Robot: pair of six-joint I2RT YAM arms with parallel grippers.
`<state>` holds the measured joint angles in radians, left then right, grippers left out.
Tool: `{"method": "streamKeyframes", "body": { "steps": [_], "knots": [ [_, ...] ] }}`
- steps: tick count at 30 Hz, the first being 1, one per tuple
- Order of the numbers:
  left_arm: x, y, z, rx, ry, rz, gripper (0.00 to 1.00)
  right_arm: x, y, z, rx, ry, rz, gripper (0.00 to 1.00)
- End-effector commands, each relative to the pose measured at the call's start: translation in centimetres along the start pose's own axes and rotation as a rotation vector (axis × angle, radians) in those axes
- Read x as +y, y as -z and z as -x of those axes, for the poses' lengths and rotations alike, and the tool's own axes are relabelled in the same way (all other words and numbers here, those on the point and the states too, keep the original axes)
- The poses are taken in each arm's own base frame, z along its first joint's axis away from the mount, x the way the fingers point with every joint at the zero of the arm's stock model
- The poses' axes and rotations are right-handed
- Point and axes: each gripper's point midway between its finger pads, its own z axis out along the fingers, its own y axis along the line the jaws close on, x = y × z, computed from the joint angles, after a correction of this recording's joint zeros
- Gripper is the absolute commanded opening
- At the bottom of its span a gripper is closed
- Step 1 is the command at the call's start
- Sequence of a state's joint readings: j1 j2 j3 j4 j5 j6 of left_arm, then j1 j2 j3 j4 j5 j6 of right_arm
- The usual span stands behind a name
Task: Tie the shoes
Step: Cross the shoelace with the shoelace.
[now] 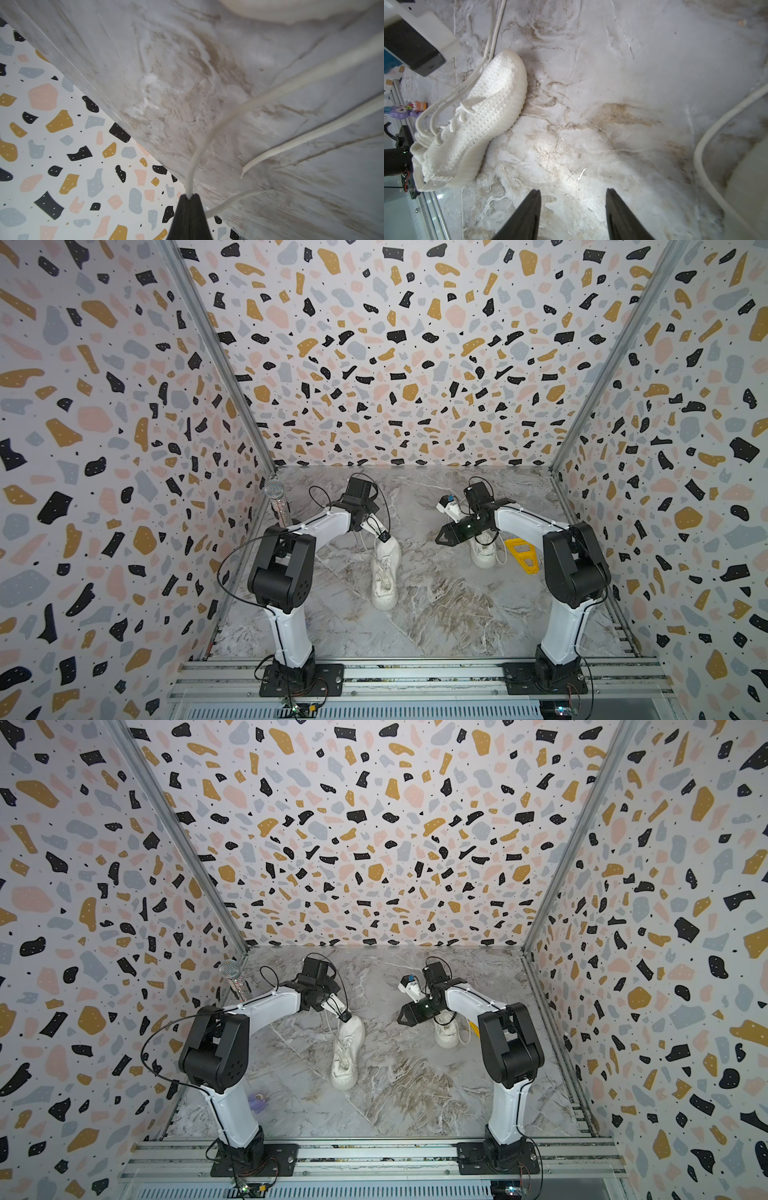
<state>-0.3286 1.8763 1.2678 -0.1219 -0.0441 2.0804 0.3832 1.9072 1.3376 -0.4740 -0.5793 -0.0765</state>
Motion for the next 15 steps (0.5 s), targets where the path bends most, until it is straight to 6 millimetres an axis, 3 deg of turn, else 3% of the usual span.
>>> {"method": "streamKeyframes", "body": {
  "steps": [1,6,10,15],
  "knots": [
    [3.2,0.4,-0.2,0.017,-0.246,0.133,0.0,0.1,0.9,0.6,-0.012,0.033,-0.021,0.55],
    [2.7,0.7,0.9,-0.03,-0.197,0.148,0.0,-0.2,1.1,0.5,-0.009,0.042,-0.034,0.55],
    [1.4,-0.4,1.6,-0.056,-0.15,0.116,0.0,-0.4,1.3,0.5,-0.007,0.042,-0.036,0.55],
    [1.6,-1.2,0.4,-0.04,0.125,0.087,0.09,-0.4,1.5,0.4,-0.003,0.05,-0.044,0.55]
  ]
}}
